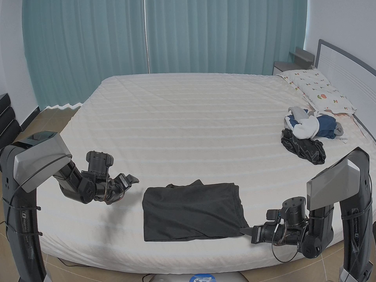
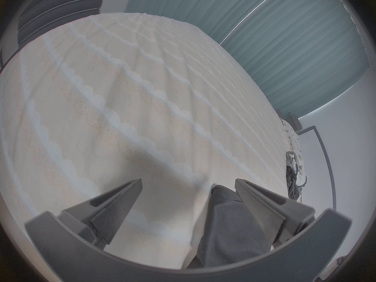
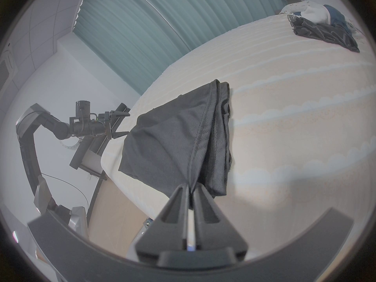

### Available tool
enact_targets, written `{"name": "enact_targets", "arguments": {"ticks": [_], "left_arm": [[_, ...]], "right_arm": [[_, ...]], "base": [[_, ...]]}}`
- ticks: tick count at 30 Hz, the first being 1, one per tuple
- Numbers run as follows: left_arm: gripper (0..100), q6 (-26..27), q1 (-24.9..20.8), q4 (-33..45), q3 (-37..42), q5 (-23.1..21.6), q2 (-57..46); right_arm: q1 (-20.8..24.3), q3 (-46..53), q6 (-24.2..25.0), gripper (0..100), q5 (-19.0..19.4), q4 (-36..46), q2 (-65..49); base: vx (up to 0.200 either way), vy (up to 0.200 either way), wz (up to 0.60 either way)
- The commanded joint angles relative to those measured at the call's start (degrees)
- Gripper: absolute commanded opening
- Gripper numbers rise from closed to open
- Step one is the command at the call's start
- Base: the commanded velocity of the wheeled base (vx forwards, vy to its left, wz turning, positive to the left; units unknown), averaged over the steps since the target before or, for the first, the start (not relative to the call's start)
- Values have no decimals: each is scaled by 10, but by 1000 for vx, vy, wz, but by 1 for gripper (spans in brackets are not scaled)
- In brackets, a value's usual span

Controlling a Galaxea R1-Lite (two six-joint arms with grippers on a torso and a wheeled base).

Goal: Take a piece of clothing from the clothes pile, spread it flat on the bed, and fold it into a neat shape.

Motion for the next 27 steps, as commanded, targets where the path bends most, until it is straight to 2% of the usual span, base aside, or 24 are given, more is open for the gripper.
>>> {"name": "enact_targets", "arguments": {"ticks": [1, 8, 13, 17, 22, 27], "left_arm": [[100, -1, 0, -1, 0, 0, 1], [100, -1, 0, -1, 1, 2, 0], [100, 0, -1, -2, 2, 6, 1], [100, 2, -1, -5, 4, 8, 3], [100, 2, -2, -6, 5, 8, 3], [100, 2, -2, -6, 4, 9, 4]], "right_arm": [[-3, 1, -8, 100, -1, -2, 4], [-33, -6, -3, 100, 3, -14, -20], [-51, -75, 16, 100, 3, 2, -24], [-50, -140, 40, 100, -1, 63, -24], [-46, -239, 60, 100, -3, 177, -21], [-36, -305, 62, 100, -3, 220, 1]], "base": [[0, 0, 0], [0, 0, 0], [200, 0, 0], [0, 0, 0], [0, 0, 0], [0, 0, 0]]}}
